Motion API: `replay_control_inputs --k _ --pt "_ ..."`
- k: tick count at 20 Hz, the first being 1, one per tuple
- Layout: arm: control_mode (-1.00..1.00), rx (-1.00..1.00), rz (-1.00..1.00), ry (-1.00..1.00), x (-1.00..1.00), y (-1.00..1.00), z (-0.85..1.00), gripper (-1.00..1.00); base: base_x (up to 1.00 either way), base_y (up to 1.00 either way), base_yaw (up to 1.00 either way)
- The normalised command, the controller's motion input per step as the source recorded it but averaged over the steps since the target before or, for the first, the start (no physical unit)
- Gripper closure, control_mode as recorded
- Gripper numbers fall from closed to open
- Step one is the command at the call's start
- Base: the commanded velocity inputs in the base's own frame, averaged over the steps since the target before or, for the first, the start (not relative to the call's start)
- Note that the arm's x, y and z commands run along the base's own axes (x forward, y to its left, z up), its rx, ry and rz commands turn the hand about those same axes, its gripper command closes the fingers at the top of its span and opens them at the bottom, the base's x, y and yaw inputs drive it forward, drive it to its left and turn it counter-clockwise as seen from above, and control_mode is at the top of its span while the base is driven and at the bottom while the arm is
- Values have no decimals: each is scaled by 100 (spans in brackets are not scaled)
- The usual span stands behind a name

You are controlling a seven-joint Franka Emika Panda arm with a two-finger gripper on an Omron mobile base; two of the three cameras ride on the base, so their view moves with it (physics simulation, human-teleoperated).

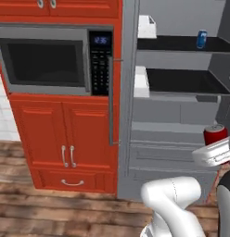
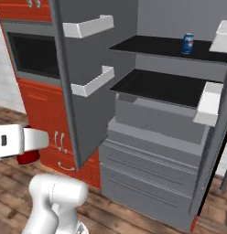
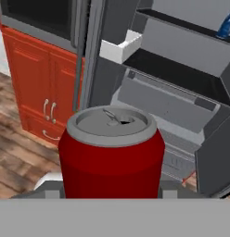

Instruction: Open the fridge, grab two sodas, and place both sodas inside the bowl with ice on the dining counter.

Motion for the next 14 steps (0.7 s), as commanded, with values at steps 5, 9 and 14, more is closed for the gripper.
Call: replay_control_inputs --k 5,9,14 --pt "100 0 0 0 0 0 0 100 -21 57 50" --pt "100 0 0 0 0 0 0 100 0 55 58" --pt "100 0 0 0 0 0 0 100 0 52 60"
